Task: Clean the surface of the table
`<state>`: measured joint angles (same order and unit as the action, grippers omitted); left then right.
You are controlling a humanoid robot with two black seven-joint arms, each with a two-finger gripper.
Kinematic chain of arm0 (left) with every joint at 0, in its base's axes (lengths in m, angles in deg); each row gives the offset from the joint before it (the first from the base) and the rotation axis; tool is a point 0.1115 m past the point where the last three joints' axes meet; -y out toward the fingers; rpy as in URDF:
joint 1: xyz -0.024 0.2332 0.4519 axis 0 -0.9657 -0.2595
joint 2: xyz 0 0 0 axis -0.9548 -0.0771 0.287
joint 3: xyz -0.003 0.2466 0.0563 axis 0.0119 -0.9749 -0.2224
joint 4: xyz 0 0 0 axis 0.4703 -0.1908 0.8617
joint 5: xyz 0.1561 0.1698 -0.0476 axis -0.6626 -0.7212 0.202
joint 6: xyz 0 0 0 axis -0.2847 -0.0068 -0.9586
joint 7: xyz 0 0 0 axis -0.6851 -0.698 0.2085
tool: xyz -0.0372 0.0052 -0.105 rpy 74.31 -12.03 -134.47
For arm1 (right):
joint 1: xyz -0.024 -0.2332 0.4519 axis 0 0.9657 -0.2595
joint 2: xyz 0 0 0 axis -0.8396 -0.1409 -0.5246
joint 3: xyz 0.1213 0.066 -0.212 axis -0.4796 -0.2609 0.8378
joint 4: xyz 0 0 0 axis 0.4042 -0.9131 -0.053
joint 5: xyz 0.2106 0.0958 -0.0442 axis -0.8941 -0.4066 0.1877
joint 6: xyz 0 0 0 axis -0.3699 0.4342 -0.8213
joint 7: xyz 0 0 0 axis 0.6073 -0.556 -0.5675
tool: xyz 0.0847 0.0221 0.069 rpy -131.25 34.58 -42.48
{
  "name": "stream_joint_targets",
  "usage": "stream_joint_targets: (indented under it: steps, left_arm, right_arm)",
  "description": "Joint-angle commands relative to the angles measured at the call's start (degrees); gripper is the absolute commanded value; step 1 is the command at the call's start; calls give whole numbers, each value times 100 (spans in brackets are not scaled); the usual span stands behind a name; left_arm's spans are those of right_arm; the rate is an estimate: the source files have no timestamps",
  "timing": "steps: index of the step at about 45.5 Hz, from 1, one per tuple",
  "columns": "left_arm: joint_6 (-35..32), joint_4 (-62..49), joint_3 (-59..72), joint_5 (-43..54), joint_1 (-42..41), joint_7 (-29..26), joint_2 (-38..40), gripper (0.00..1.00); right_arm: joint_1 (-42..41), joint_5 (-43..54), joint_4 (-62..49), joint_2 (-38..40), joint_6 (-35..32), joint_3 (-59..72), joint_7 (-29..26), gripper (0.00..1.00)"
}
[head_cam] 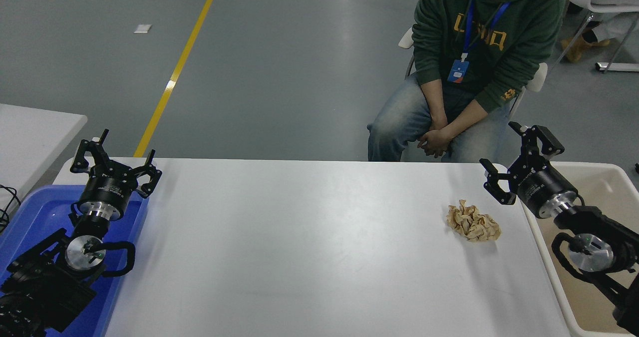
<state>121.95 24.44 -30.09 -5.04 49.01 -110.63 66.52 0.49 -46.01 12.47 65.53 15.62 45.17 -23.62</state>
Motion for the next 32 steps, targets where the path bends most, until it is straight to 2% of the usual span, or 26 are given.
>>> stream_joint_targets:
  steps: [1,9,14,27,32]
  left_arm:
    - [0,3,0,0,0,0,0,100]
    - [0,3,0,0,0,0,0,100]
    - [0,3,0,0,0,0,0,100]
    - [0,3,0,0,0,0,0,100]
    - [0,-6,0,0,0,0,0,100]
  right_arm:
    - [-766,989,259,640,90,1249,-26,100]
    - [-1031,2799,198,702,600,1522,-26,100]
    - [-1066,3713,189,702,636,1557,-26,100]
    - [-1224,5471,206,720,662,1723,18,100]
    - [-1408,6148,206,711,1021,2171,18,100]
